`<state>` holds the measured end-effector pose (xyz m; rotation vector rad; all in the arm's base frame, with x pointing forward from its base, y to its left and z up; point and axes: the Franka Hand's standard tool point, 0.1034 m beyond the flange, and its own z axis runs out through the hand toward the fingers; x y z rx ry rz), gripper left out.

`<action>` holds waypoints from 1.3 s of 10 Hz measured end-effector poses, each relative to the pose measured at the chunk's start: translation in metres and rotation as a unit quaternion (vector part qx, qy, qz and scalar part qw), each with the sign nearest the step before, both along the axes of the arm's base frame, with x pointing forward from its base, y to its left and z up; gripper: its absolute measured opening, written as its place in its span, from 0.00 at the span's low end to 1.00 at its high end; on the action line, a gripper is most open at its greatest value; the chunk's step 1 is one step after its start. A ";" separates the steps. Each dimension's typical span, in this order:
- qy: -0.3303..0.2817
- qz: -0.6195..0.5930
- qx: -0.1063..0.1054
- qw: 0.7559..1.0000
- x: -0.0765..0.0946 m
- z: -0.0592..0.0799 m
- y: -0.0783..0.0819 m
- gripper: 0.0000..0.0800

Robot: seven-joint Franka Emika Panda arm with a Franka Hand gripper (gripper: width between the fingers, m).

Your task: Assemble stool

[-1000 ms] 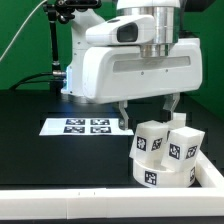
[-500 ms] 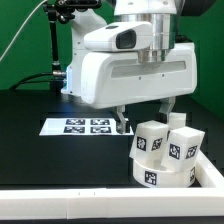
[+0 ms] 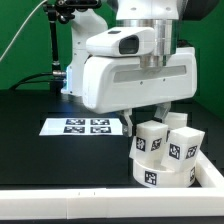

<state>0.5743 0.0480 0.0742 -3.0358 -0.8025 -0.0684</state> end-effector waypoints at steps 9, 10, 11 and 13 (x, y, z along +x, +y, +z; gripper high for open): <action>0.003 -0.286 0.013 0.958 0.000 0.000 -0.002 0.42; 0.001 -0.346 0.017 0.938 0.000 0.000 -0.001 0.42; -0.004 -0.392 0.020 0.920 0.000 -0.001 0.001 0.42; -0.003 -0.470 0.030 0.882 0.000 -0.001 0.002 0.43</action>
Offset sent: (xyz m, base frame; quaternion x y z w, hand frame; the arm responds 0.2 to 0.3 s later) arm 0.0000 0.0000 0.0000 0.0000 0.0000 0.1938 0.9810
